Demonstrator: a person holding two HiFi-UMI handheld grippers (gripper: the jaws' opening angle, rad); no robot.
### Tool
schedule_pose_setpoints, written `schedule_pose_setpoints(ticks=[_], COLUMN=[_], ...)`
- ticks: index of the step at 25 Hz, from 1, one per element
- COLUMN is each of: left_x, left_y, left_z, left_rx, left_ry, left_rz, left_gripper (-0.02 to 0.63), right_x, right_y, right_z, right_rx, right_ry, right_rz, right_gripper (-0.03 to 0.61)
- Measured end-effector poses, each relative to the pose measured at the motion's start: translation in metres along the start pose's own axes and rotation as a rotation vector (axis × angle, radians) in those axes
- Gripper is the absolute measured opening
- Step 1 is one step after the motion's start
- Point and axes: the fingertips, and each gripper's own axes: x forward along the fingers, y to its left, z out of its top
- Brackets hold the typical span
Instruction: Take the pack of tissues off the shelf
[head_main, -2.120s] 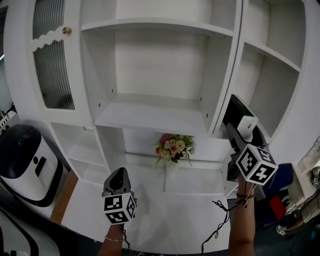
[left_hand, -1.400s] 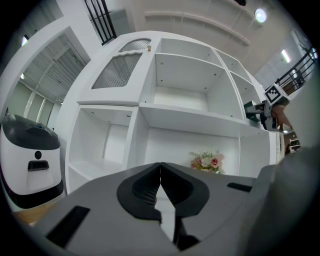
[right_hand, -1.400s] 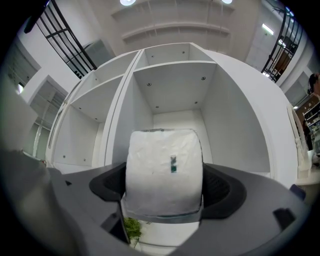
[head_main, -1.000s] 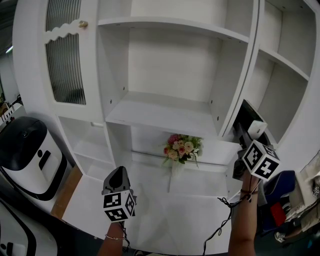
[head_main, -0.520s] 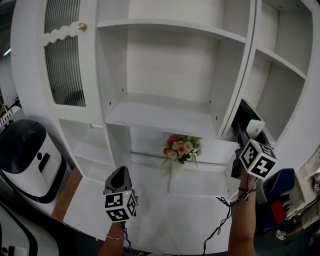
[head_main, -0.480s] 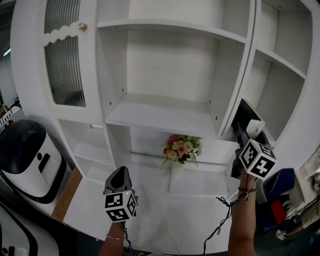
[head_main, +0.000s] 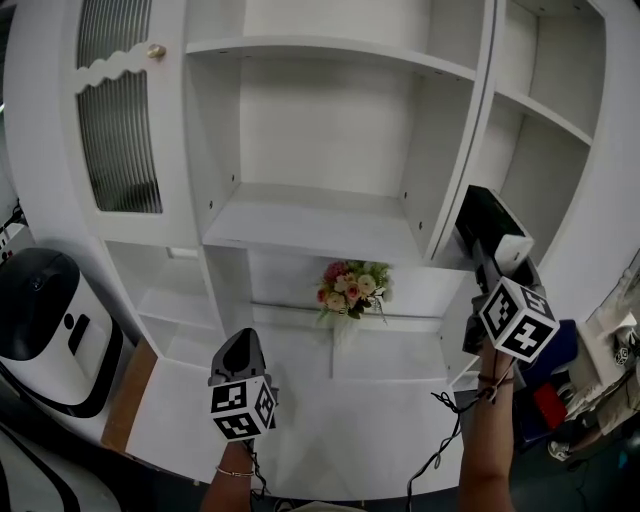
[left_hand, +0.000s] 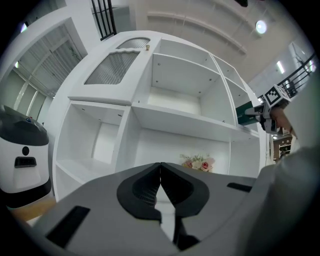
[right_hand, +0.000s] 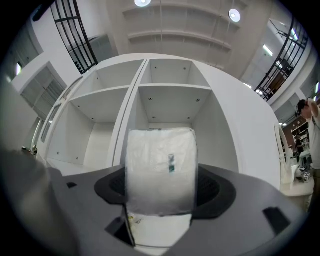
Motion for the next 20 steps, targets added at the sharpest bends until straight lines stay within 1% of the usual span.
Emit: schedule_pose_setpoints(ticks=[10,20], left_x=[0.01,0.023], left_y=[-0.039,-0.096], left_z=[-0.007,-0.015], left_rx=[-0.014,-0.007], left_ry=[0.018,0.046], left_rz=[-0.133,-0.287], left_gripper=[0.018,0.018], right_x=[-0.068,-0.133], right_y=[-0.021,-0.053], right_z=[0.029,0.022], right_rx=[-0.023,-0.03], right_ry=[-0.054,-0.038], right_rz=[-0.077,-0.177], right_gripper=[0.339,0.339])
